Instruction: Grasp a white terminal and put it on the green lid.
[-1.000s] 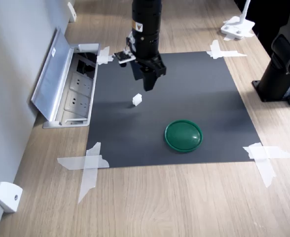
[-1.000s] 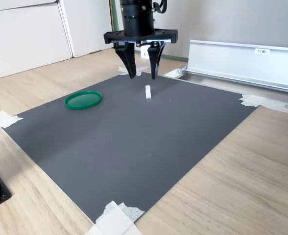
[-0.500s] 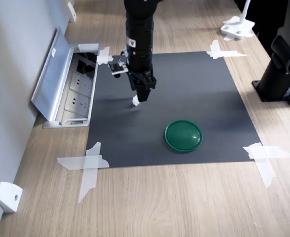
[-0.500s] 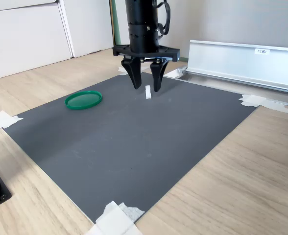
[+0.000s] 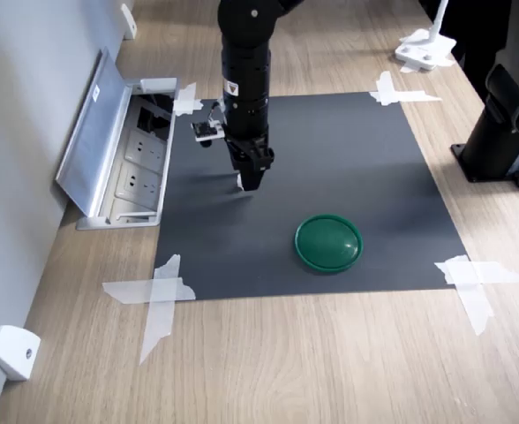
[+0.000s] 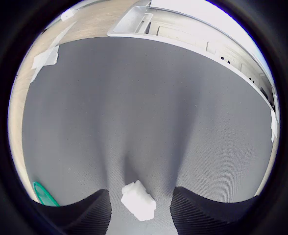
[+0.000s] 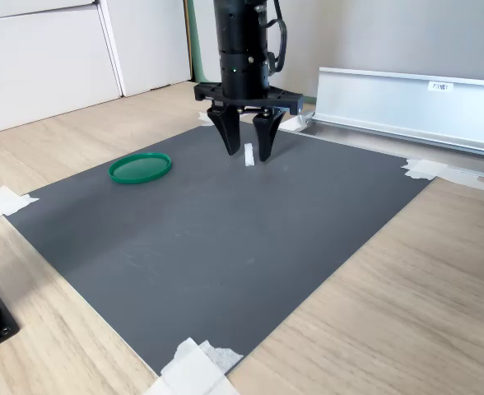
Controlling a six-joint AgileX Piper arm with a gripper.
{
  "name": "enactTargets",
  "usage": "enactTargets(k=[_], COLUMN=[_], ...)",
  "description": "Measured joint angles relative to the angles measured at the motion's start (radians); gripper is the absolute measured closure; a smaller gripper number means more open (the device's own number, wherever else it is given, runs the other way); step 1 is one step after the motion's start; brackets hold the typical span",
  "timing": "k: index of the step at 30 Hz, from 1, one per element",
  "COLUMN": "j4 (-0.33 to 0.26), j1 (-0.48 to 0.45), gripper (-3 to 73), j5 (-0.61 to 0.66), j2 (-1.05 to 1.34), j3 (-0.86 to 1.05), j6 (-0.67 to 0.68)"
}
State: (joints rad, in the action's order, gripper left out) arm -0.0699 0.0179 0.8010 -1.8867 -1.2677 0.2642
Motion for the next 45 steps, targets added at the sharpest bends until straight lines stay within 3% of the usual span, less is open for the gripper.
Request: enactTargets(k=[6, 13, 16, 31, 45], j4=[-0.008, -0.034, -0.035, -0.018, 0.001], j1=[0.000, 0.000, 0.000, 0.026, 0.336], gripper=[28.7, 54.2, 60.1, 60.5, 60.5], j5=[-0.001, -0.001, 0.000, 0.090, 0.156], j2=[-0.001, -0.001, -0.001, 0.129, 0.205], j3=[0.000, 0.000, 0.000, 0.000, 0.052], j6=[-0.002, -0.002, -0.002, -0.013, -0.119])
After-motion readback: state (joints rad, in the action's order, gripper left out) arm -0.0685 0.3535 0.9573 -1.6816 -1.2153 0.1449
